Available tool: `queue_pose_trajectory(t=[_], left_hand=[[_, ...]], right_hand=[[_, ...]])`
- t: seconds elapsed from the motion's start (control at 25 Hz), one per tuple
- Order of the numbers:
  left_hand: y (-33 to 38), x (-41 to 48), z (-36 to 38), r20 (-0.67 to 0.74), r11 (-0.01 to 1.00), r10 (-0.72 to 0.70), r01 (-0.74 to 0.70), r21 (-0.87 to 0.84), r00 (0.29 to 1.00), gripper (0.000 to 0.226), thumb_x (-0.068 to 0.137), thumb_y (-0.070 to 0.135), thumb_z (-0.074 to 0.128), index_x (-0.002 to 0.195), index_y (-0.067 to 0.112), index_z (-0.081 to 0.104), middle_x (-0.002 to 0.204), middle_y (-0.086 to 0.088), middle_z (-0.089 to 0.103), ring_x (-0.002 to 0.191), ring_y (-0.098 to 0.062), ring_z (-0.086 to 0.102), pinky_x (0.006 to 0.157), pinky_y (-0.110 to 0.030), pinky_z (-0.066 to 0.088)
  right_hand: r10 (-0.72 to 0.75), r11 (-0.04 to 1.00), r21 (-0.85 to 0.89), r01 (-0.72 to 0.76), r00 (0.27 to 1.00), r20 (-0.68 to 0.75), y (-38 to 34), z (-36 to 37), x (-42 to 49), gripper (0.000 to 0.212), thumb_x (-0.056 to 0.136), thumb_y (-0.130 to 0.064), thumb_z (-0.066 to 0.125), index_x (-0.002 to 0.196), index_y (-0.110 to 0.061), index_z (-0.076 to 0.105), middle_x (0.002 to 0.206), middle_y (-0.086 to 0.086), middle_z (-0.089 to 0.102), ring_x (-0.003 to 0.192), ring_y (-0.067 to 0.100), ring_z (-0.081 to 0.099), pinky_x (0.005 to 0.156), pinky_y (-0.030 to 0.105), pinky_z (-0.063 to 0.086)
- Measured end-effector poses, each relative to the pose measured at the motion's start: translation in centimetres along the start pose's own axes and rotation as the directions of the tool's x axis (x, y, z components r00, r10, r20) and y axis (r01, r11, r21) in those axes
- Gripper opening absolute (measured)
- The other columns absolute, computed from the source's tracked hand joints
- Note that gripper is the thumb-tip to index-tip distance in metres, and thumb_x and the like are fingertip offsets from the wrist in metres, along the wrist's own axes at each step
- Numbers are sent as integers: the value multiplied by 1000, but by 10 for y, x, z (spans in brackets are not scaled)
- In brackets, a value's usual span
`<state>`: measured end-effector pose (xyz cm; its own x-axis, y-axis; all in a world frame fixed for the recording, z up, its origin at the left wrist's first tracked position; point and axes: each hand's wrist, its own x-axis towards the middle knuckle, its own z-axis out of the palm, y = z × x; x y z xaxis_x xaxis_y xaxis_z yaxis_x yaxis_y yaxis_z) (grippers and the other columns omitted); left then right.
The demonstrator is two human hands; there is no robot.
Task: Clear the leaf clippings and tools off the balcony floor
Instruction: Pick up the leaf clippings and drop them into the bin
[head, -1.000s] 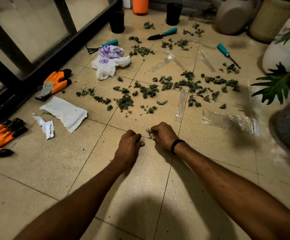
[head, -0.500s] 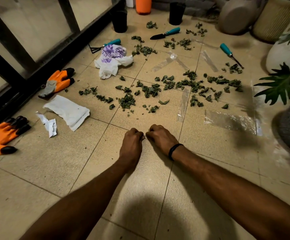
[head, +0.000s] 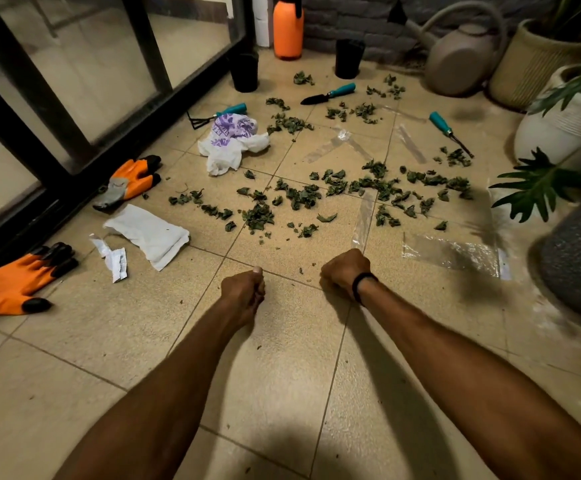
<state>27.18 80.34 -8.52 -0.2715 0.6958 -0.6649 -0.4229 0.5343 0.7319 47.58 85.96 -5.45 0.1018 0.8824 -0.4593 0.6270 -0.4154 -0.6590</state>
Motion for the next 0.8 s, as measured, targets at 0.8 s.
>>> queue_pose_trajectory(t=[0.8], left_hand=[[-12, -50, 2, 332, 635, -120, 329, -699, 936, 34, 98, 16, 35, 104, -4, 63, 89, -22, 71, 80, -29, 73, 71, -38, 62]], right_hand=[[-378, 907, -76, 415, 879, 291, -89, 34, -88, 7, 79, -12, 78, 86, -13, 76, 83, 0, 75, 78, 12, 71, 75, 25, 59]])
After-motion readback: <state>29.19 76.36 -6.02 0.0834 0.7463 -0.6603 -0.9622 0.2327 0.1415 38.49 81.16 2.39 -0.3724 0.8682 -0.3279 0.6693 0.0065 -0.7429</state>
